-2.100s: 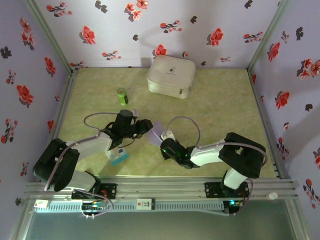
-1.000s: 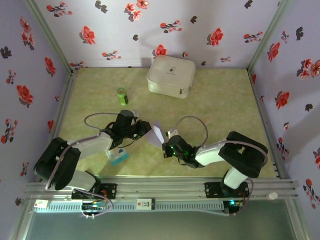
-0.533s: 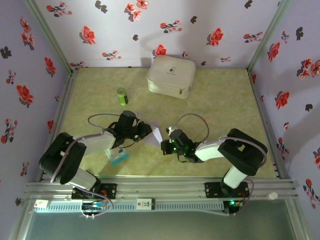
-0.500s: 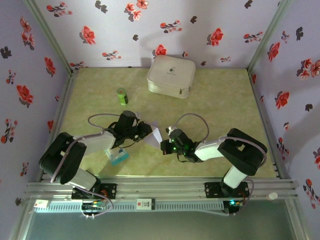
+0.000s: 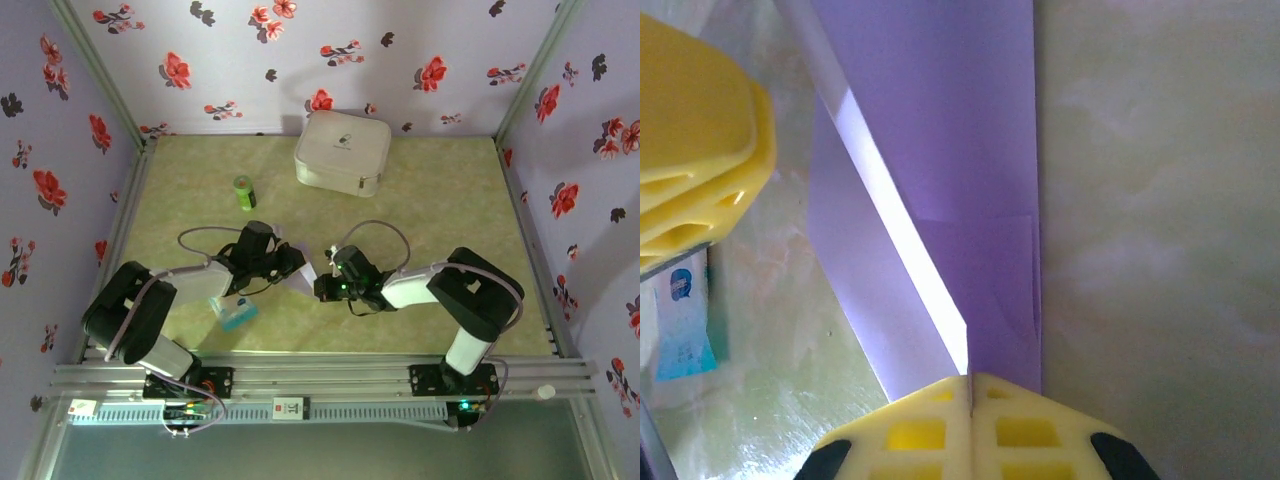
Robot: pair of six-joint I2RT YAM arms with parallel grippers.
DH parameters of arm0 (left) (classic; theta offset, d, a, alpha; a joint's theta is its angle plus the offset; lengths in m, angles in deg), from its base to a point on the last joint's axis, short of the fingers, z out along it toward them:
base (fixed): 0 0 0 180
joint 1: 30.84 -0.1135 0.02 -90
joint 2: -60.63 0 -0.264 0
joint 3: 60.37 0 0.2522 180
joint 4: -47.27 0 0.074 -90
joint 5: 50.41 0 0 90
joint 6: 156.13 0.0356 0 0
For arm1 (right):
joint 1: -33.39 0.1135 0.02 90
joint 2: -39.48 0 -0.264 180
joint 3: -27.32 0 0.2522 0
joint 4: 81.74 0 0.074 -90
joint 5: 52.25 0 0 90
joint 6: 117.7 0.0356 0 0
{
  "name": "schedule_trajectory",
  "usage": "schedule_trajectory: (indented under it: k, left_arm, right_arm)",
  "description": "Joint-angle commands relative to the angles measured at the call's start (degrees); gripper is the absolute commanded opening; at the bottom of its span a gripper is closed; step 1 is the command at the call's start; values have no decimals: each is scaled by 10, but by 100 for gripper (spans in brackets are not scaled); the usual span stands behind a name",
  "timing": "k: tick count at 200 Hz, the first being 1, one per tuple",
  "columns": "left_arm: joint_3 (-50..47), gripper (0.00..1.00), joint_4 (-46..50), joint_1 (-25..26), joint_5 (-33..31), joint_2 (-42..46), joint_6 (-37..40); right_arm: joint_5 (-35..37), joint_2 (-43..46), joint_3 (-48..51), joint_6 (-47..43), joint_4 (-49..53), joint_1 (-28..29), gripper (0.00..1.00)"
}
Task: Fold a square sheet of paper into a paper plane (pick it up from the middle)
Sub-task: Fourth fold the wing at the center of the table.
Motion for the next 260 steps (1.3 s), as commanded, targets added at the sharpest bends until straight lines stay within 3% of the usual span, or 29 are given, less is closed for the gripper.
schedule_trajectory:
  k: [1, 260]
  left_arm:
    - [6, 12, -1, 0, -14, -10, 15]
    - [2, 9, 41, -19, -61, -58, 16]
  right_arm:
    - [-29, -20, -8, 15, 51, -5, 2]
    - [-113, -66, -58, 42, 110, -27, 4]
